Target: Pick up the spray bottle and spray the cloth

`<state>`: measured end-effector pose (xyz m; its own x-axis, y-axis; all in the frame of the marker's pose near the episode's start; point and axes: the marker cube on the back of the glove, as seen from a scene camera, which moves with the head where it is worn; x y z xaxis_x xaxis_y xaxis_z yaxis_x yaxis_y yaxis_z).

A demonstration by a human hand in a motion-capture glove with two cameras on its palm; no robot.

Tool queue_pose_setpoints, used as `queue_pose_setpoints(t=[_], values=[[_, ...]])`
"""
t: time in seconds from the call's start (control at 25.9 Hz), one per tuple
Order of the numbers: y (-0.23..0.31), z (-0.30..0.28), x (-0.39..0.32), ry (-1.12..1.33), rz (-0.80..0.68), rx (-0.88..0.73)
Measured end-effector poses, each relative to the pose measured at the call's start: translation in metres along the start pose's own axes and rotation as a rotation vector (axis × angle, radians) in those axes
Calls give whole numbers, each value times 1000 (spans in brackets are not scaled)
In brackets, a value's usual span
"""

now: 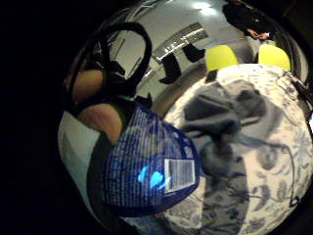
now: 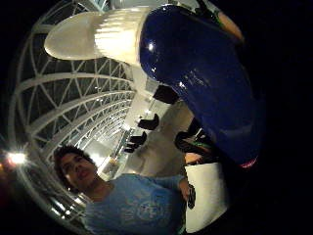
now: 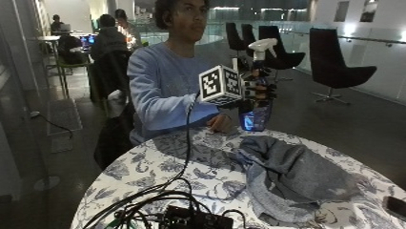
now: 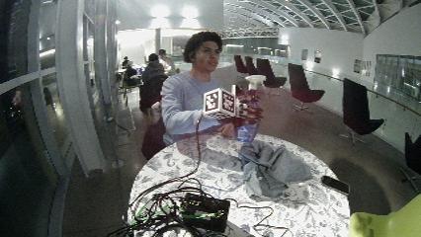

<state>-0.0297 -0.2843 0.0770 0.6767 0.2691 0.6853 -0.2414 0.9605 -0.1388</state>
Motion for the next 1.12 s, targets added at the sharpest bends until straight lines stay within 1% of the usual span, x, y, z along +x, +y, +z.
queue_pose_setpoints(t=[0.23, 0.42, 0.89, 1.12], values=[[13, 89, 0, -76, -33, -84], [21, 131, 16, -47, -44, -130], [28, 155, 43, -47, -15, -182], [36, 153, 46, -57, 2, -238]])
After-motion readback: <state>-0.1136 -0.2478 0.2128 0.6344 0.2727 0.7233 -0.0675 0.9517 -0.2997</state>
